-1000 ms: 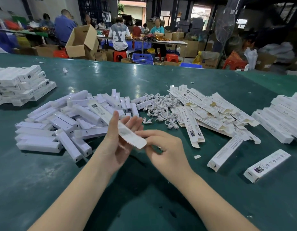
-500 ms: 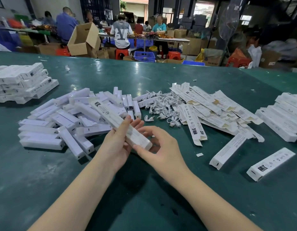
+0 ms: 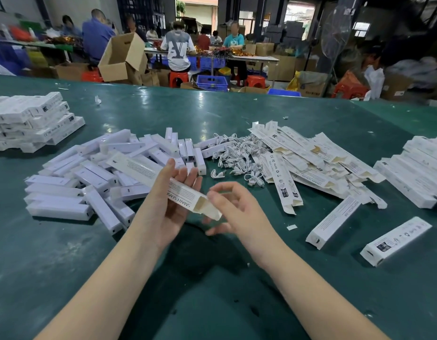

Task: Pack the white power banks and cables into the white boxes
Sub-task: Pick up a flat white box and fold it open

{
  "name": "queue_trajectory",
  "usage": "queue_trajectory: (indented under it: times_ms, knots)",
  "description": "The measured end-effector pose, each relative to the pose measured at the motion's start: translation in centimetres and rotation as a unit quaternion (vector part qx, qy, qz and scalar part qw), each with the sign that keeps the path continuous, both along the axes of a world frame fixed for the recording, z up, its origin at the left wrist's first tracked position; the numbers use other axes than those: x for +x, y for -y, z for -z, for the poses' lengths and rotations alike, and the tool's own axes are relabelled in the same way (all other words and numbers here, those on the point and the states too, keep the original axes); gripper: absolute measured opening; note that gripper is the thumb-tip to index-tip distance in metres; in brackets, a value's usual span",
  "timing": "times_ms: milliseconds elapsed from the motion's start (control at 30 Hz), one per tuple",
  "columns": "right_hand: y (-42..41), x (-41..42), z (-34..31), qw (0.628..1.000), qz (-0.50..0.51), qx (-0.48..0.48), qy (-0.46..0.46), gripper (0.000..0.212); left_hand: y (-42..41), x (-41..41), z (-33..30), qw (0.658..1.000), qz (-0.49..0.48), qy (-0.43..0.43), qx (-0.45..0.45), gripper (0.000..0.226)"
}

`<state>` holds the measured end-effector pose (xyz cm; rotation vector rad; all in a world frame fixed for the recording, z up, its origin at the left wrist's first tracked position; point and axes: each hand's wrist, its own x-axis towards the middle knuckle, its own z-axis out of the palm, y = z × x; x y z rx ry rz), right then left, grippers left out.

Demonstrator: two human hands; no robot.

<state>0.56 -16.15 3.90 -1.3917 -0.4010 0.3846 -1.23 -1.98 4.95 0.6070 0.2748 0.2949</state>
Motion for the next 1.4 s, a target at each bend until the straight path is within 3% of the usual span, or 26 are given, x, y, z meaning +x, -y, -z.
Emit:
queue_trajectory:
  times_ms: [100, 200, 367, 600, 800, 1033, 1400]
  knots:
    - [0.4, -0.5, 0.1, 0.98, 0.03, -0.093, 0.172, 0.024, 0.0, 0.5, 0.1, 0.999, -0.036, -0.017, -0.005, 0.036]
    - [0.5, -0.7, 0.3, 0.962, 0.031, -0.124, 0.243, 0.022, 0.1, 0.7, 0.4, 0.999, -0.039, -0.026, 0.013, 0.041]
    - [0.3, -0.4, 0.4, 0.946, 0.05, -0.128, 0.295, 0.015, 0.1, 1.0, 0.6, 0.999, -0.037, -0.036, 0.007, 0.048]
    - [0.3, 0.0, 0.8, 0.932, 0.04, -0.157, 0.325, 0.013, 0.3, 0.7, 0.4, 0.997, -0.038, -0.061, 0.017, 0.039]
    - [0.7, -0.2, 0.6, 0.957, -0.048, -0.138, 0.248, 0.019, 0.2, 0.6, 0.2, 0.998, -0.032, -0.061, 0.011, 0.039]
    - [0.6, -0.6, 0.5, 0.978, -0.1, -0.059, 0.175, 0.004, 0.2, 0.3, 0.3, 0.998, -0.009, -0.06, 0.011, 0.041]
    - [0.3, 0.0, 0.8, 0.993, -0.101, 0.012, 0.064, 0.035, 0.5, -0.2, 0.0, 0.998, 0.032, -0.044, 0.033, 0.057]
